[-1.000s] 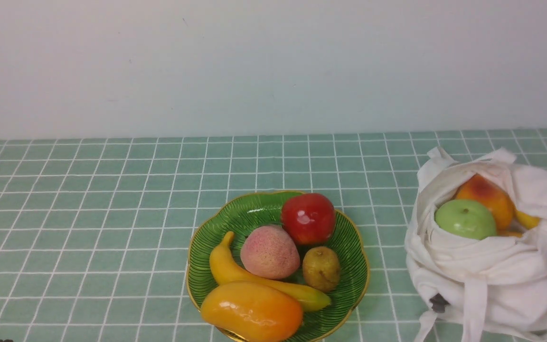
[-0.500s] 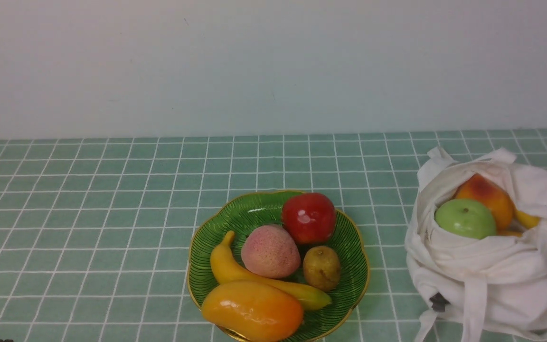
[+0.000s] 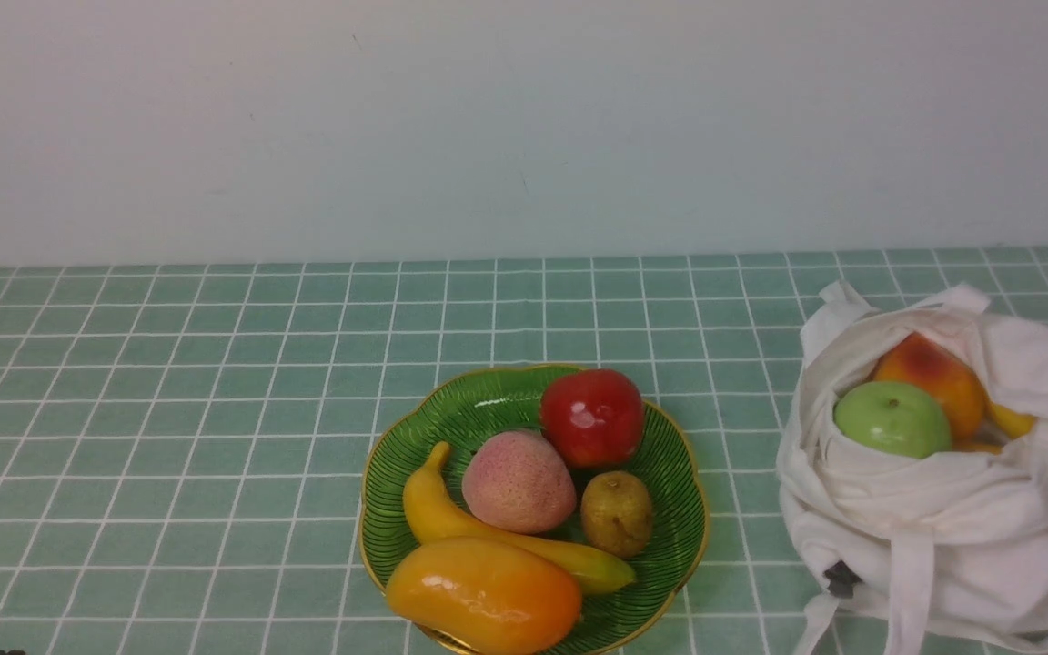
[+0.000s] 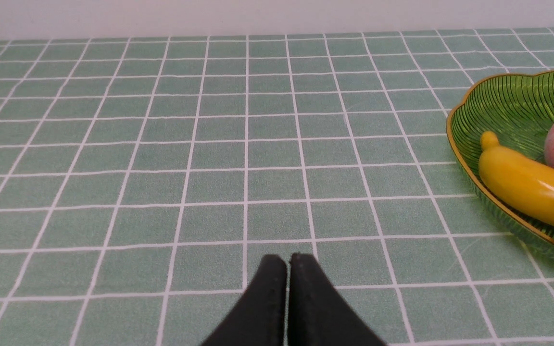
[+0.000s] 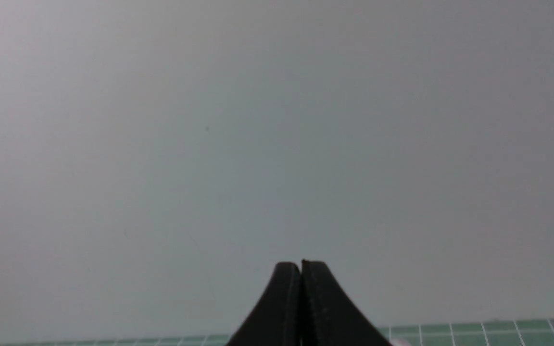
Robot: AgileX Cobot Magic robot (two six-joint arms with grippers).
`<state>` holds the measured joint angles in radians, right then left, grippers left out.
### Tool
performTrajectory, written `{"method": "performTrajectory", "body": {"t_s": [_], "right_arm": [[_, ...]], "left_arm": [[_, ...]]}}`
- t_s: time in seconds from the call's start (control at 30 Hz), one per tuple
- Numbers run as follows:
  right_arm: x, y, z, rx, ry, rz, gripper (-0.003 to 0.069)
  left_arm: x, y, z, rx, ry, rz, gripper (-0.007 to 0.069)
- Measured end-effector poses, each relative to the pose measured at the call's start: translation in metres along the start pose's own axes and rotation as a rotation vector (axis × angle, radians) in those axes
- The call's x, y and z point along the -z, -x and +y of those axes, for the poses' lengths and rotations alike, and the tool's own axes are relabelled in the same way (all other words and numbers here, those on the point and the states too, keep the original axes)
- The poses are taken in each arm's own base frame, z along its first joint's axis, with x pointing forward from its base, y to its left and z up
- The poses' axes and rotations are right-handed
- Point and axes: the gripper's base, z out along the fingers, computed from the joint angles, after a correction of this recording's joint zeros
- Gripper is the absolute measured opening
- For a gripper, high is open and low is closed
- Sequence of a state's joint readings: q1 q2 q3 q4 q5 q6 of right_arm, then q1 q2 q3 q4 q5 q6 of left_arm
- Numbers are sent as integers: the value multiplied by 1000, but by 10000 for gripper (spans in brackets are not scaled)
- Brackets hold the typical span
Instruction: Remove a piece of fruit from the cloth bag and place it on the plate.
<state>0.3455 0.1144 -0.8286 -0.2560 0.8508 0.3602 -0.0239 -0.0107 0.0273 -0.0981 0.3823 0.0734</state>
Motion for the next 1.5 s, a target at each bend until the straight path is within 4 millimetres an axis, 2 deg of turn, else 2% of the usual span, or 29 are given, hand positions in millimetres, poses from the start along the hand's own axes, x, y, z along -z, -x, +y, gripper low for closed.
{"method": "performTrajectory", "body": {"t_s": [0.2, 0.5, 0.63, 0.67, 0.8, 0.87, 0.97, 1.1, 1.2, 1.5], "right_arm": [[-13, -17, 0, 23, -7, 40, -15], [-38, -41, 14, 136, 143, -70, -15], [-52, -64, 16, 145, 178, -75, -15], [-52, -63, 16, 144, 179, -78, -15], [-62, -100, 11, 185, 150, -30, -15], [-62, -109, 8, 195, 122, -19, -15], [-65, -150, -5, 217, -24, 57, -15], [-66, -200, -20, 217, -136, 166, -15], [-65, -217, -25, 201, -181, 252, -15], [-65, -218, -25, 198, -192, 259, -15]], "left_arm": [[0, 0, 0, 0, 0, 0, -8], [0, 0, 0, 0, 0, 0, -8], [0, 0, 0, 0, 0, 0, -8], [0, 0, 0, 0, 0, 0, -8], [0, 0, 0, 0, 0, 0, -8], [0, 0, 0, 0, 0, 0, -8], [0, 0, 0, 0, 0, 0, -8], [0, 0, 0, 0, 0, 0, -8], [0, 0, 0, 0, 0, 0, -8], [0, 0, 0, 0, 0, 0, -8]]}}
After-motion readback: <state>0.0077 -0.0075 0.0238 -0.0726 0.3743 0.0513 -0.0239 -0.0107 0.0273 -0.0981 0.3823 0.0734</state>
